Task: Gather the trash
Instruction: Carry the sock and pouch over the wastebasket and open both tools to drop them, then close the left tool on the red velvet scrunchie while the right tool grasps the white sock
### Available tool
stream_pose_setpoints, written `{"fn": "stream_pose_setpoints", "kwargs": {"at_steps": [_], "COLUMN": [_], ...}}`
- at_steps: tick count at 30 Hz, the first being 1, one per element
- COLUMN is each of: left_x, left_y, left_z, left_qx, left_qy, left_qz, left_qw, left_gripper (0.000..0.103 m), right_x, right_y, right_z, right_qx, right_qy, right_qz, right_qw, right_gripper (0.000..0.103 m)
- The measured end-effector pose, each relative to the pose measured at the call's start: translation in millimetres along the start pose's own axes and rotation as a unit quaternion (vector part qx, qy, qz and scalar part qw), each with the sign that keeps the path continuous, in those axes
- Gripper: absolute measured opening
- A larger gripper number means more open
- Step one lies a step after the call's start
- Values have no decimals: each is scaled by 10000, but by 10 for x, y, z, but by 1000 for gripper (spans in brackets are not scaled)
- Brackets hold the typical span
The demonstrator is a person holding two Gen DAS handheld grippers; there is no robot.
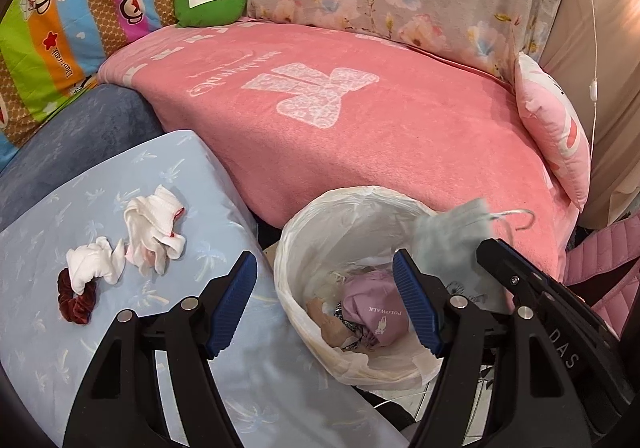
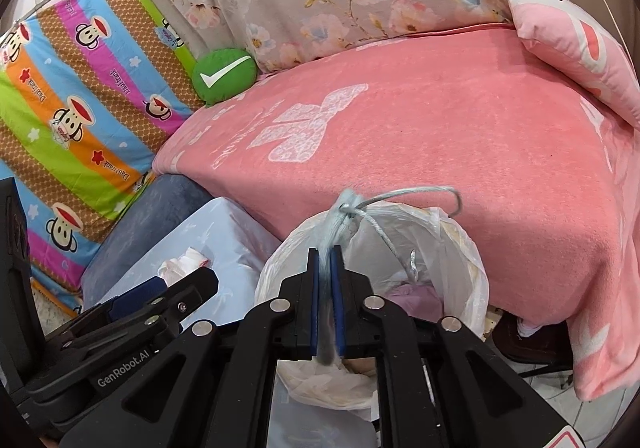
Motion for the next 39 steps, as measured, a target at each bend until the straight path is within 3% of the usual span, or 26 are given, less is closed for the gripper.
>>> {"fn": "stream_pose_setpoints", "kwargs": {"at_steps": [23,34,39], "left_x": [162,295,342], "left_y": [362,735,913], "left_z": [-126,-202,-246], "left_qx": [-219,-411,-494], "left_qy": [-15,-2,-8], "left_qz": [-371,-726,-899], "left_qw": [9991,9965,9947], "left_gripper": [67,68,69], "right_x": [167,301,354], "right_y": [394,688,868], "right_z": [-12,38,66], "right_qx": [-164,-271,-321], "right_qy": [155,294,339], "right_qz": [-385,-631,-781], "right_qw": [9990,9972,9958], "right_gripper": [20,21,27]}}
Point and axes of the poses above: each gripper's, at about its wrist camera, not at the fingertips, and z roughly the way its jaws point, y to its left, x to its underside, the point moved 2 cm from there along z, roughly the way its jaws point, and after that the axes turned 3 degrees about x, right-handed, at the moved point
